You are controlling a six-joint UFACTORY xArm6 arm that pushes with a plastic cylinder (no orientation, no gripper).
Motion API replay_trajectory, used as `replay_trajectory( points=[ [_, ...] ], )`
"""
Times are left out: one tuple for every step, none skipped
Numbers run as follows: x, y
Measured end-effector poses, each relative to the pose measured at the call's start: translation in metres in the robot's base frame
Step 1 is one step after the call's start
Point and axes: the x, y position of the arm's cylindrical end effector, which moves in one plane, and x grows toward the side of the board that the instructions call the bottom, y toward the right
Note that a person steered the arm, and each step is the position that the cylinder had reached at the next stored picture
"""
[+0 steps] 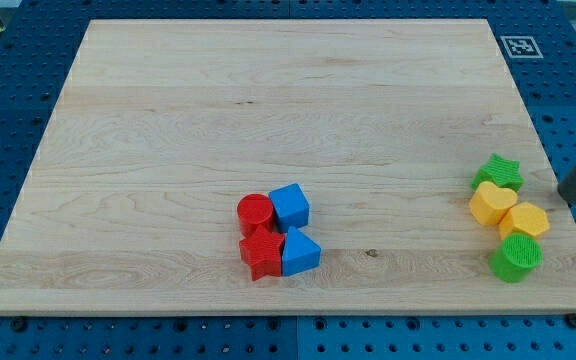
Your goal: Separate the green circle from the yellow hexagon
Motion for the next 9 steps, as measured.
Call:
replay_trajectory(
  points=[
    [0.025,0.010],
    [0.026,0.010],
    [0.034,0.011],
    [0.045,0.013],
    [0.047,0.013],
    [0.058,0.013],
    [0.058,0.013],
    [0.058,0.013],
    [0.073,0.004]
  ],
)
